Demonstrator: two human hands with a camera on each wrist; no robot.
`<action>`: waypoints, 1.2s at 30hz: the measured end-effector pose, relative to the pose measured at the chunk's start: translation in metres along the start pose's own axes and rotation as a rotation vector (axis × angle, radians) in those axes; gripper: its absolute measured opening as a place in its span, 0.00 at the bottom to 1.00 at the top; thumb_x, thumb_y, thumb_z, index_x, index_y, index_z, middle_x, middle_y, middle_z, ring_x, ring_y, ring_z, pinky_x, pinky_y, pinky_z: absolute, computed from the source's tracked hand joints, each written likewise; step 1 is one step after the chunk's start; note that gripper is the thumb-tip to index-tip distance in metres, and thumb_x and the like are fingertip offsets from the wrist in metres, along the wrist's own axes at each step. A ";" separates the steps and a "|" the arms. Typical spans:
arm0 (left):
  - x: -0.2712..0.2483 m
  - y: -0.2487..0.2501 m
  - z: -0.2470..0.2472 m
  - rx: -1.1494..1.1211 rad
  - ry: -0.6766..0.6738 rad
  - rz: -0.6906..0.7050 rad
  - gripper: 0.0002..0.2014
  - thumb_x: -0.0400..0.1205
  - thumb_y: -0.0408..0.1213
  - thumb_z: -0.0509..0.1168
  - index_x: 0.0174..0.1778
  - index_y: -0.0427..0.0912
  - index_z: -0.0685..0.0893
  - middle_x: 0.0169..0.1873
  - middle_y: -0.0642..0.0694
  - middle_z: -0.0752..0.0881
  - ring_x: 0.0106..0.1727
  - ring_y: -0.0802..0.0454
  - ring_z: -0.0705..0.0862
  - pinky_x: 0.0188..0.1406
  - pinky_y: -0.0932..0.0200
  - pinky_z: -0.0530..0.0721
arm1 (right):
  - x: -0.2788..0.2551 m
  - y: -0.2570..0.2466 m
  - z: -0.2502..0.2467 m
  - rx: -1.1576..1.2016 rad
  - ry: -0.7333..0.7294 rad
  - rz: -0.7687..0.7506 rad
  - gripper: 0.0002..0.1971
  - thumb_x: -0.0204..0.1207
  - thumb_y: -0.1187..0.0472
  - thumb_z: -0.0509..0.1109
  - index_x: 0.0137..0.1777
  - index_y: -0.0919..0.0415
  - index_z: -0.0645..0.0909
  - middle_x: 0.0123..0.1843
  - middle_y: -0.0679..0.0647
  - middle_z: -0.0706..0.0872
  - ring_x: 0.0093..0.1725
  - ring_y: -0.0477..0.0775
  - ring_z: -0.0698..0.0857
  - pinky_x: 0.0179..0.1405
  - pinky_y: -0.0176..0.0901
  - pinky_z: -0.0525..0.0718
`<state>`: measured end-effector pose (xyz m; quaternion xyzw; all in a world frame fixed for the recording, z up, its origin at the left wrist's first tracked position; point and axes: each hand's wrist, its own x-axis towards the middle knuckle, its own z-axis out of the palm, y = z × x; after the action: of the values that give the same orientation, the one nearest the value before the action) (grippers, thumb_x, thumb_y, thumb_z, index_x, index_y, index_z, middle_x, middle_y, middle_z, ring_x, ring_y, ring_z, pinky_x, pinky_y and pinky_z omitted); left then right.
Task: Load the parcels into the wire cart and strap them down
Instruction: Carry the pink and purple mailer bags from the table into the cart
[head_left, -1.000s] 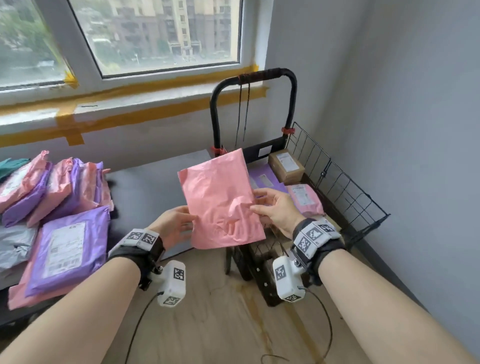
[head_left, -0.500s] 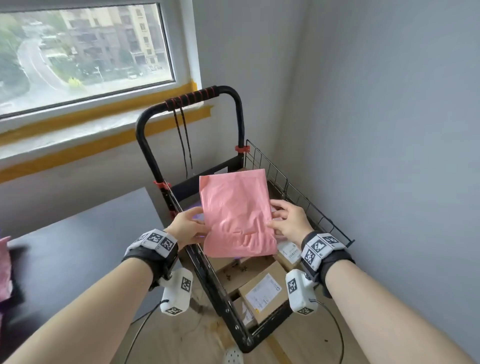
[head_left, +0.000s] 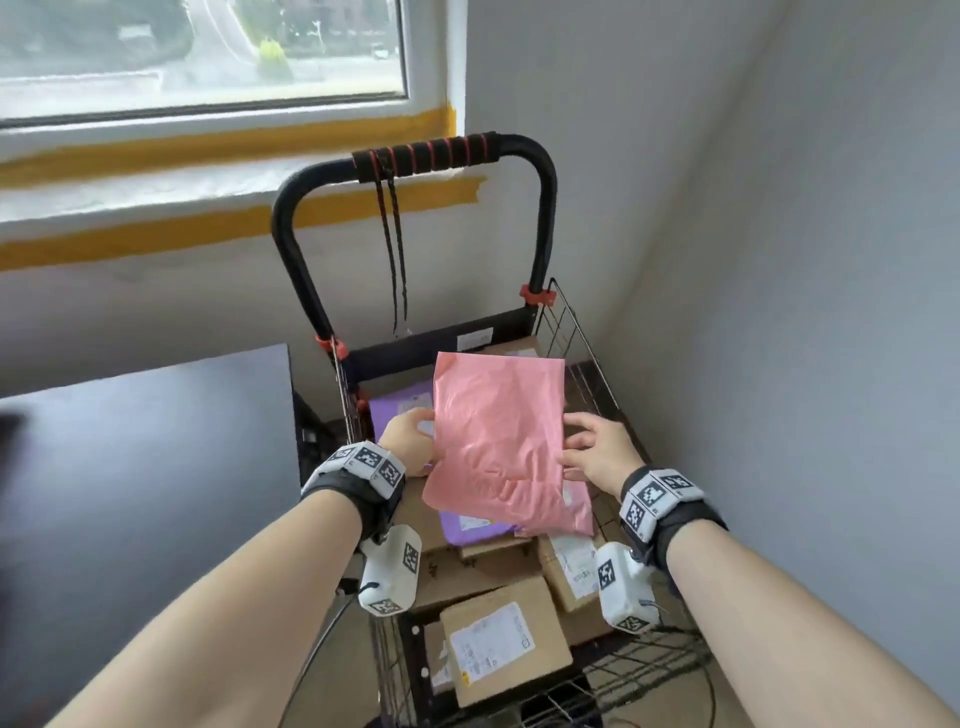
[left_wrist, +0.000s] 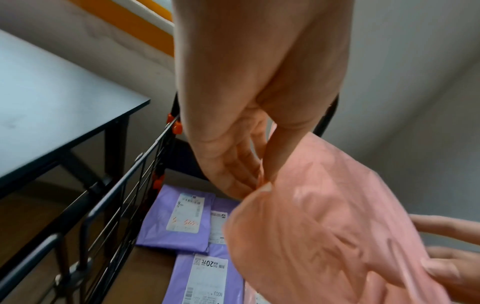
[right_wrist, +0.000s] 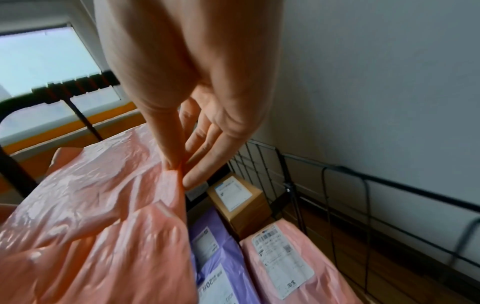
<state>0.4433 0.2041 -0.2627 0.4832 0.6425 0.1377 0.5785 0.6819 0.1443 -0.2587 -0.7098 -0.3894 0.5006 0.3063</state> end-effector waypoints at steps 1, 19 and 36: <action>0.007 -0.003 0.005 -0.004 0.053 -0.023 0.27 0.73 0.17 0.65 0.68 0.37 0.76 0.51 0.31 0.85 0.51 0.36 0.85 0.53 0.39 0.86 | 0.016 0.004 0.001 -0.019 -0.037 0.000 0.28 0.69 0.80 0.72 0.68 0.63 0.77 0.40 0.59 0.85 0.43 0.61 0.88 0.47 0.57 0.89; 0.108 -0.139 0.117 0.058 0.375 -0.456 0.21 0.78 0.27 0.59 0.68 0.40 0.75 0.71 0.40 0.65 0.68 0.42 0.74 0.70 0.54 0.73 | 0.195 0.147 0.095 -0.199 -0.409 0.212 0.23 0.69 0.82 0.69 0.61 0.63 0.80 0.33 0.56 0.79 0.34 0.56 0.81 0.39 0.56 0.87; 0.146 -0.204 0.105 0.140 0.357 -0.496 0.31 0.77 0.34 0.62 0.78 0.46 0.63 0.80 0.39 0.52 0.79 0.36 0.60 0.77 0.44 0.66 | 0.218 0.181 0.155 -0.365 -0.462 0.127 0.22 0.67 0.73 0.76 0.61 0.61 0.80 0.42 0.56 0.86 0.43 0.56 0.85 0.49 0.48 0.85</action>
<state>0.4607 0.1767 -0.5323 0.3187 0.8401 0.0307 0.4379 0.6223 0.2467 -0.5593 -0.6435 -0.4872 0.5887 0.0451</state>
